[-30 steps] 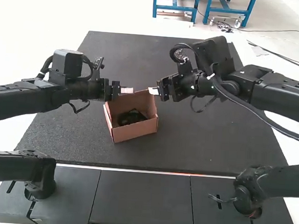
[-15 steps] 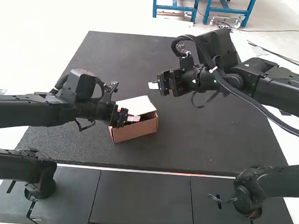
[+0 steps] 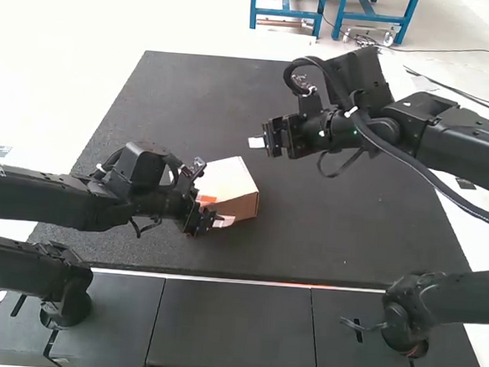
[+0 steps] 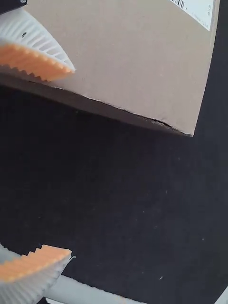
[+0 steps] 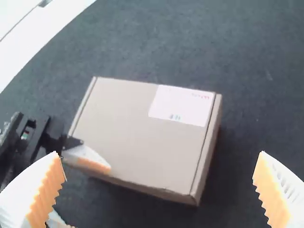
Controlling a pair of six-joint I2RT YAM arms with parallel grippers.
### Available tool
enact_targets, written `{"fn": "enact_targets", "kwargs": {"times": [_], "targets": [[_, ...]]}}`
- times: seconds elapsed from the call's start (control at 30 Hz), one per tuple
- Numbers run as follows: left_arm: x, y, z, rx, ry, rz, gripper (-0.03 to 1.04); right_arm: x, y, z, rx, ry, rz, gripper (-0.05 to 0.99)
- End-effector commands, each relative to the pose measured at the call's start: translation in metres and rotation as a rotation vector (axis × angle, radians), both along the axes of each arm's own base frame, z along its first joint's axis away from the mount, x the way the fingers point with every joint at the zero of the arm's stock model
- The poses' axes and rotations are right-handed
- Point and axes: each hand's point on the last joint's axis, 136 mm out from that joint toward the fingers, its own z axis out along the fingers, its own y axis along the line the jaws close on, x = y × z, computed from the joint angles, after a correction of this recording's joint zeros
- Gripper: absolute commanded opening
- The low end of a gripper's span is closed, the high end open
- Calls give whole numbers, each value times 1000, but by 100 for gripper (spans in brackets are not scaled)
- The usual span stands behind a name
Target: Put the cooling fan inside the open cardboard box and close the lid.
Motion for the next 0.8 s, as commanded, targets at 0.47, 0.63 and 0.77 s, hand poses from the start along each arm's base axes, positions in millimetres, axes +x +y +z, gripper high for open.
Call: {"fn": "enact_targets", "kwargs": {"times": [0.47, 0.63, 0.77], "targets": [[9, 143, 277, -128, -991, 495, 97, 47, -123, 59, 142, -550, -455, 92], [15, 197, 276, -47, -1023, 771, 97, 51, -209, 24, 103, -623, -701, 92], [24, 213, 255, -19, -999, 847, 97, 44, -242, -5, 96, -619, -734, 92]]}}
